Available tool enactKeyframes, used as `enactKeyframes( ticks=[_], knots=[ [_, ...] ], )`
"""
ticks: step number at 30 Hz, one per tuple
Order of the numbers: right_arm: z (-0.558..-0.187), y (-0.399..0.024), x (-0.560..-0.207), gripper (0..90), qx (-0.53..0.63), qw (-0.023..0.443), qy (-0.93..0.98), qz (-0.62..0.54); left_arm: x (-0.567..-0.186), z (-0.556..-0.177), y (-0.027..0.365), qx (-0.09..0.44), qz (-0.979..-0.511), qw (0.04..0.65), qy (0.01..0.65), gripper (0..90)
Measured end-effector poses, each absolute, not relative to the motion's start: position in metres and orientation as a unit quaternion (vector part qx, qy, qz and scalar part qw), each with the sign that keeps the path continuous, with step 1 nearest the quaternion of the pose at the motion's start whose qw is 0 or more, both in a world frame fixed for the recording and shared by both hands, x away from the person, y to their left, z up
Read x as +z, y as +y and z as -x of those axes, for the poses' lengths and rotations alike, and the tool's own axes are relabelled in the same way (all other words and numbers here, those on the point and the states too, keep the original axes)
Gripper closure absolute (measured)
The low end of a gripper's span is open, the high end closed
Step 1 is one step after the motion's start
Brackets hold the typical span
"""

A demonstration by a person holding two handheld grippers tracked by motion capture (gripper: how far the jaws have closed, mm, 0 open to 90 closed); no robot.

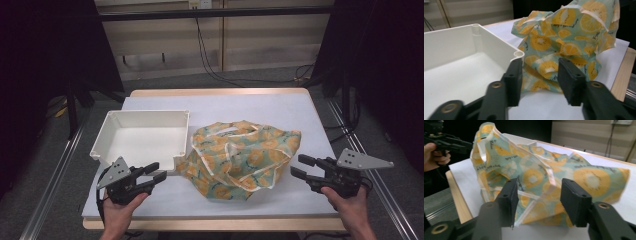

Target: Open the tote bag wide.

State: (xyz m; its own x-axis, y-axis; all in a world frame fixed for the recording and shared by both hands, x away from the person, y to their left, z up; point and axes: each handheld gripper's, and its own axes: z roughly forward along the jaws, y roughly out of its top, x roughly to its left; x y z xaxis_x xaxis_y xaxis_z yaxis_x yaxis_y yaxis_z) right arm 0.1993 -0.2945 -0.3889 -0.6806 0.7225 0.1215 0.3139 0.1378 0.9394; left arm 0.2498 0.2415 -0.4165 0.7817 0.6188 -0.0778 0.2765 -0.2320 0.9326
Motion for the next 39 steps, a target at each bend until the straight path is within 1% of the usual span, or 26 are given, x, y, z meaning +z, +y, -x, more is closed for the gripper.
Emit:
enactKeyframes(
  ticks=[3,4,6,7,10,12,17,22,26,29,34,39],
  knots=[
    [-0.205,-0.290,-0.385,56.6,0.554,0.177,0.739,-0.340,-0.412,-0.254,0.239,0.140,-0.769,0.555,0.283,66.0],
    [-0.206,-0.289,-0.384,58.2,0.553,0.178,0.739,-0.341,-0.410,-0.257,0.238,0.131,-0.777,0.555,0.268,67.9],
    [-0.209,-0.286,-0.381,61.0,0.551,0.175,0.744,-0.335,-0.408,-0.260,0.233,0.107,-0.785,0.559,0.247,67.9],
    [-0.211,-0.284,-0.380,62.7,0.554,0.171,0.745,-0.330,-0.407,-0.261,0.230,0.103,-0.790,0.553,0.243,67.8],
    [-0.216,-0.279,-0.375,62.9,0.551,0.169,0.750,-0.325,-0.401,-0.265,0.223,0.092,-0.794,0.551,0.239,67.5],
    [-0.220,-0.276,-0.372,60.8,0.550,0.166,0.752,-0.322,-0.397,-0.267,0.220,0.092,-0.796,0.549,0.235,67.0],
    [-0.234,-0.269,-0.363,50.8,0.537,0.166,0.766,-0.313,-0.388,-0.275,0.208,0.089,-0.808,0.537,0.227,61.5],
    [-0.243,-0.257,-0.356,45.7,0.528,0.164,0.777,-0.301,-0.378,-0.282,0.191,0.079,-0.817,0.529,0.214,56.3],
    [-0.253,-0.248,-0.352,45.9,0.521,0.159,0.787,-0.289,-0.371,-0.288,0.180,0.070,-0.818,0.534,0.202,54.3],
    [-0.260,-0.242,-0.352,43.0,0.516,0.156,0.793,-0.284,-0.368,-0.292,0.172,0.064,-0.819,0.536,0.194,51.6],
    [-0.271,-0.230,-0.353,41.8,0.504,0.143,0.806,-0.275,-0.364,-0.301,0.153,0.049,-0.821,0.540,0.180,47.6],
    [-0.280,-0.218,-0.357,40.0,0.500,0.129,0.815,-0.264,-0.358,-0.304,0.138,0.050,-0.823,0.541,0.164,45.0]
  ],
)
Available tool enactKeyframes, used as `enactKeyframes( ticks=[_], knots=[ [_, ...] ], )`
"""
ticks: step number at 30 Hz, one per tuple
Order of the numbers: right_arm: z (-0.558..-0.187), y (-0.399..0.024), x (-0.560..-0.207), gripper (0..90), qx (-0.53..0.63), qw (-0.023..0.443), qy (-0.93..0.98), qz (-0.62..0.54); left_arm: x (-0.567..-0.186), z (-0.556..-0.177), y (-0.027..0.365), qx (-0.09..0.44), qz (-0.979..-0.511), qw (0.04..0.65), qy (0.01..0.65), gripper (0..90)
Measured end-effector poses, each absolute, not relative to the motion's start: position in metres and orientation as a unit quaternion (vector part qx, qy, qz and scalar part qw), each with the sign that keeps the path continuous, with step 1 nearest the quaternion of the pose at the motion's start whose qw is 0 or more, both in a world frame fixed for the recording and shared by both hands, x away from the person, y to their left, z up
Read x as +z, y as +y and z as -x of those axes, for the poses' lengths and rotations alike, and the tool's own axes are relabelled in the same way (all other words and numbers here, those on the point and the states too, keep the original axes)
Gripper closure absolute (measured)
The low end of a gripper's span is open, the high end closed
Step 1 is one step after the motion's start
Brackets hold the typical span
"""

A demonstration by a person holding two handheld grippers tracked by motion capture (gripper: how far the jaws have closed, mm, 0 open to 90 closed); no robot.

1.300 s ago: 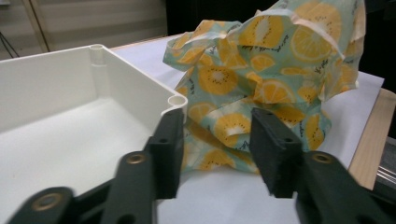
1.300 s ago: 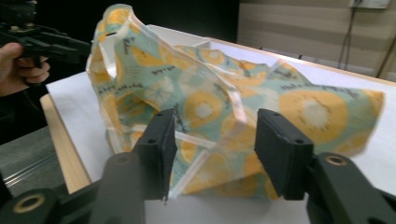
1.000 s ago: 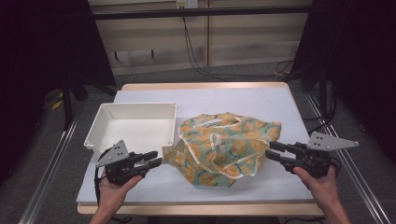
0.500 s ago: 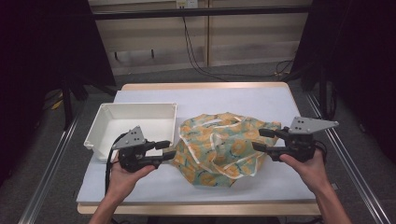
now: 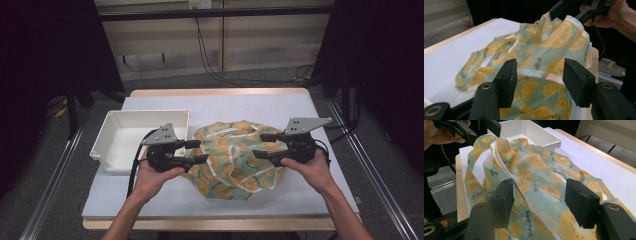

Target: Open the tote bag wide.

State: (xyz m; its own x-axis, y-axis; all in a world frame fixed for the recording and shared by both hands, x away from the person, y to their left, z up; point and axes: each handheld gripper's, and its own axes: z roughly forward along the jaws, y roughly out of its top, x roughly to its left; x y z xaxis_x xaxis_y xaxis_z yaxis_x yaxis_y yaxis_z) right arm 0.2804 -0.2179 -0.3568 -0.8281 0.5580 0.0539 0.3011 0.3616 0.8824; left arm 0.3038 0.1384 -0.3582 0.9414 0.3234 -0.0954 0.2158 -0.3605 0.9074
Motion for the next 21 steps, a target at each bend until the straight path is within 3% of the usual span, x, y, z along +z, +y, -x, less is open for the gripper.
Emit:
enactKeyframes(
  ticks=[8,13,15,21],
  knots=[
    [-0.288,-0.206,-0.372,44.3,0.488,0.116,0.825,-0.259,-0.350,-0.304,0.118,0.040,-0.823,0.547,0.149,39.0],
    [-0.291,-0.202,-0.385,51.2,0.479,0.105,0.831,-0.262,-0.371,-0.305,0.104,0.031,-0.838,0.524,0.151,35.9],
    [-0.291,-0.201,-0.389,58.5,0.479,0.098,0.832,-0.262,-0.380,-0.305,0.101,0.035,-0.849,0.507,0.147,37.1],
    [-0.285,-0.199,-0.403,82.9,0.476,0.076,0.836,-0.262,-0.394,-0.304,0.107,0.013,-0.859,0.495,0.129,71.5]
  ],
)
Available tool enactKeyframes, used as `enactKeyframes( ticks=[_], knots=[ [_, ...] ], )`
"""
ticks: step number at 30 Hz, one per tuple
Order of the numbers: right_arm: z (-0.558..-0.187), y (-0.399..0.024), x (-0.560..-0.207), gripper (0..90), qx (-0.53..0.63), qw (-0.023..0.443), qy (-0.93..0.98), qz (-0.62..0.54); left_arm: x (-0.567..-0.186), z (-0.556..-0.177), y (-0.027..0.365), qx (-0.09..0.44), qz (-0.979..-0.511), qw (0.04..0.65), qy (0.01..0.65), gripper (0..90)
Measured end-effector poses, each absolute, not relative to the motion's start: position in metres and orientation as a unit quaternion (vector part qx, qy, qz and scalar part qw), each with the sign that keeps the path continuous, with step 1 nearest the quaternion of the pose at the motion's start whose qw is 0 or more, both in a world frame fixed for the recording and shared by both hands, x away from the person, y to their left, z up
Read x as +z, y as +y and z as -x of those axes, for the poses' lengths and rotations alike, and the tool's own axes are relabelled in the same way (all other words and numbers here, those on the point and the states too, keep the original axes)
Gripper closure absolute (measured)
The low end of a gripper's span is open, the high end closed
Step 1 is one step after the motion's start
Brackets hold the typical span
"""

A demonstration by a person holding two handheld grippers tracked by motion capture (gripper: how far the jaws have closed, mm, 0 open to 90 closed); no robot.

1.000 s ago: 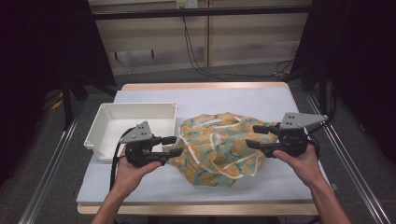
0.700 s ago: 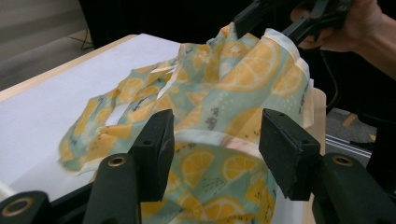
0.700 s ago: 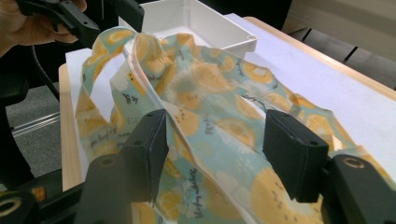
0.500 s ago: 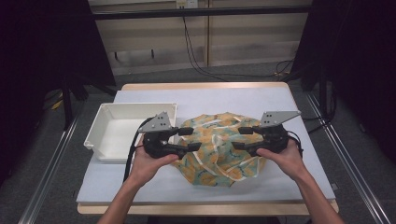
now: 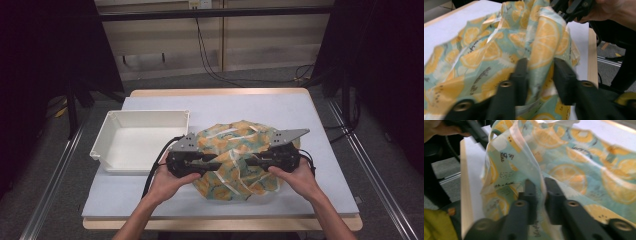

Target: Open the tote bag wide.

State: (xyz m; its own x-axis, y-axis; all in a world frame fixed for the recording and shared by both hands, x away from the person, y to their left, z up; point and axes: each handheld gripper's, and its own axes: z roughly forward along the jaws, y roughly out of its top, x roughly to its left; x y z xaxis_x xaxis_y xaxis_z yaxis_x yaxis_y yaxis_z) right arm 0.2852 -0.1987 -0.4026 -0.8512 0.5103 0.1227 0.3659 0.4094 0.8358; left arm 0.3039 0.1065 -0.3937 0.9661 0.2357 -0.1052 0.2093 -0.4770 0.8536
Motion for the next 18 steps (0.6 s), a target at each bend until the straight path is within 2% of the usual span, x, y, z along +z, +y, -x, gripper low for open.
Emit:
enactKeyframes(
  ticks=[1,3,7,16,18],
  knots=[
    [-0.283,-0.199,-0.404,87.0,0.477,0.070,0.837,-0.260,-0.395,-0.304,0.108,0.019,-0.863,0.488,0.126,79.3],
    [-0.278,-0.198,-0.407,90.0,0.476,0.062,0.839,-0.256,-0.397,-0.305,0.112,0.009,-0.865,0.486,0.123,87.5],
    [-0.268,-0.194,-0.417,90.0,0.462,0.052,0.851,-0.246,-0.397,-0.305,0.118,0.002,-0.862,0.490,0.131,88.9],
    [-0.258,-0.189,-0.435,90.0,0.457,0.035,0.855,-0.243,-0.382,-0.306,0.122,-0.005,-0.836,0.530,0.141,70.8],
    [-0.258,-0.188,-0.436,90.0,0.460,0.028,0.854,-0.241,-0.379,-0.308,0.121,-0.005,-0.831,0.535,0.150,63.6]
  ],
)
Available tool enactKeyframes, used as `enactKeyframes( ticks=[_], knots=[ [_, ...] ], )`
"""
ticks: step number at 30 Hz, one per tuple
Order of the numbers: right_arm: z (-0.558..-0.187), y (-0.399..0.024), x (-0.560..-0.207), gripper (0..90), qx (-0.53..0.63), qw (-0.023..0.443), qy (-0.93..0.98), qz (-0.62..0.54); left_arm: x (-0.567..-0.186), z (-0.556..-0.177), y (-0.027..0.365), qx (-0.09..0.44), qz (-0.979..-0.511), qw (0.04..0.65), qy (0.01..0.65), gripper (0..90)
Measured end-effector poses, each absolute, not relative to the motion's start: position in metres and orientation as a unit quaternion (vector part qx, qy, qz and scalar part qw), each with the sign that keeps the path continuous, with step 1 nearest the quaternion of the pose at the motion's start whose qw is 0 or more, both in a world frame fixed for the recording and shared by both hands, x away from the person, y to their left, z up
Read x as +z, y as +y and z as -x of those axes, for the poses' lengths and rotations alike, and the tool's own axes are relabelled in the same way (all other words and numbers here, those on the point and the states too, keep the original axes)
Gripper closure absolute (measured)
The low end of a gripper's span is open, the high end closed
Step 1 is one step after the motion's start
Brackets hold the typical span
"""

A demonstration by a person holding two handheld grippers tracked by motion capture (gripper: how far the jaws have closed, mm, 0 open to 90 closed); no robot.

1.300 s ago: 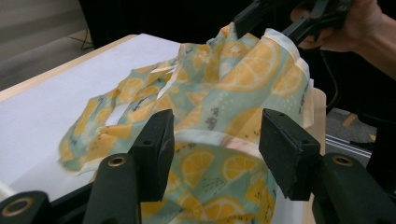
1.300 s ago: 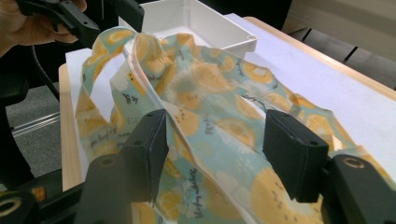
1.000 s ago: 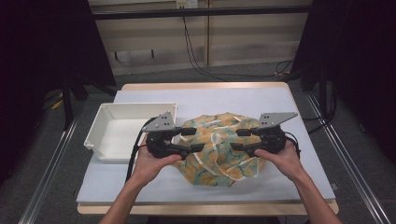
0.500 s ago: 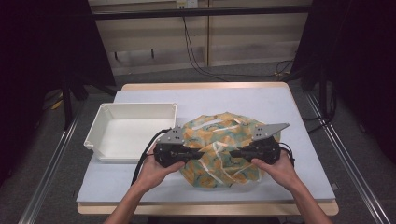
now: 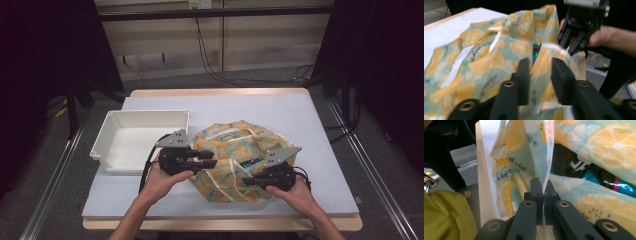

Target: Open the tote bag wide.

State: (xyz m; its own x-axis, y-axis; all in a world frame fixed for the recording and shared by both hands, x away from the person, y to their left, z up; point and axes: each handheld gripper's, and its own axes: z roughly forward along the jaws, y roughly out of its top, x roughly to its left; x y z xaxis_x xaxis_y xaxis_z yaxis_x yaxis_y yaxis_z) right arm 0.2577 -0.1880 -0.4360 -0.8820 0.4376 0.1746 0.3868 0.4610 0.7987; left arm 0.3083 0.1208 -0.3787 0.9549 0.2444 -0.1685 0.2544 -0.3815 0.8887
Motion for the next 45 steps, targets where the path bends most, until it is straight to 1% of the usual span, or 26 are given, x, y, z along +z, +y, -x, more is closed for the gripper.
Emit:
enactKeyframes(
  ticks=[1,3,6,9,10,12,14,16,18,20,22,24,26,27,29,31,33,35,37,39,40,42,43,45],
  knots=[
    [-0.257,-0.187,-0.436,90.0,0.459,0.028,0.856,-0.237,-0.378,-0.310,0.120,-0.001,-0.829,0.538,0.151,58.9],
    [-0.256,-0.185,-0.437,90.0,0.455,0.024,0.860,-0.232,-0.378,-0.312,0.118,0.003,-0.827,0.539,0.159,61.4],
    [-0.253,-0.183,-0.439,90.0,0.454,0.020,0.861,-0.227,-0.382,-0.313,0.113,-0.003,-0.831,0.533,0.159,61.3],
    [-0.250,-0.183,-0.441,89.9,0.451,0.021,0.863,-0.226,-0.396,-0.309,0.100,-0.017,-0.848,0.509,0.145,59.8],
    [-0.250,-0.184,-0.441,88.0,0.452,0.023,0.862,-0.228,-0.400,-0.307,0.096,-0.017,-0.859,0.492,0.136,59.8],
    [-0.249,-0.190,-0.438,79.0,0.458,0.031,0.857,-0.233,-0.407,-0.304,0.091,-0.023,-0.869,0.477,0.128,59.8],
    [-0.248,-0.193,-0.435,75.6,0.463,0.035,0.854,-0.236,-0.413,-0.301,0.088,-0.028,-0.877,0.464,0.121,60.3],
    [-0.246,-0.199,-0.431,69.5,0.466,0.041,0.851,-0.238,-0.418,-0.298,0.086,-0.027,-0.883,0.454,0.114,72.8],
    [-0.241,-0.205,-0.425,63.4,0.468,0.053,0.849,-0.238,-0.422,-0.296,0.085,-0.040,-0.886,0.450,0.102,86.9],
    [-0.238,-0.209,-0.420,62.1,0.472,0.056,0.846,-0.241,-0.424,-0.293,0.085,-0.043,-0.894,0.436,0.090,89.6],
    [-0.236,-0.213,-0.413,61.2,0.480,0.063,0.841,-0.241,-0.425,-0.288,0.087,-0.045,-0.899,0.428,0.082,89.7],
    [-0.237,-0.215,-0.405,61.4,0.487,0.071,0.836,-0.241,-0.424,-0.284,0.089,-0.049,-0.896,0.434,0.086,89.6],
    [-0.241,-0.216,-0.396,62.8,0.494,0.081,0.830,-0.245,-0.420,-0.282,0.090,-0.051,-0.896,0.434,0.081,88.4],
    [-0.244,-0.215,-0.393,62.7,0.495,0.086,0.829,-0.244,-0.419,-0.281,0.090,-0.052,-0.892,0.441,0.081,86.0],
    [-0.251,-0.213,-0.388,61.3,0.495,0.091,0.829,-0.244,-0.411,-0.282,0.092,-0.050,-0.890,0.447,0.079,78.8],
    [-0.262,-0.209,-0.387,61.5,0.492,0.089,0.830,-0.246,-0.399,-0.287,0.093,-0.049,-0.881,0.464,0.082,68.3],
    [-0.268,-0.205,-0.386,61.7,0.490,0.087,0.832,-0.244,-0.388,-0.291,0.095,-0.041,-0.876,0.472,0.086,63.3],
    [-0.274,-0.201,-0.386,61.7,0.490,0.082,0.834,-0.242,-0.378,-0.296,0.098,-0.039,-0.868,0.488,0.085,62.6],
    [-0.277,-0.198,-0.388,61.9,0.487,0.078,0.836,-0.241,-0.369,-0.305,0.100,-0.040,-0.855,0.508,0.098,62.2],
    [-0.279,-0.194,-0.393,60.3,0.479,0.072,0.842,-0.236,-0.367,-0.314,0.098,-0.031,-0.856,0.505,0.107,63.6],
    [-0.279,-0.191,-0.395,59.5,0.475,0.068,0.846,-0.233,-0.368,-0.319,0.094,-0.019,-0.863,0.492,0.110,63.8],
    [-0.278,-0.187,-0.399,57.9,0.468,0.062,0.852,-0.225,-0.373,-0.329,0.085,-0.015,-0.871,0.476,0.115,58.9],
    [-0.278,-0.184,-0.402,56.5,0.462,0.060,0.856,-0.223,-0.375,-0.333,0.081,-0.015,-0.876,0.468,0.117,54.5],
    [-0.277,-0.180,-0.405,56.0,0.455,0.056,0.861,-0.221,-0.380,-0.338,0.072,-0.010,-0.887,0.447,0.115,50.0]
  ],
)
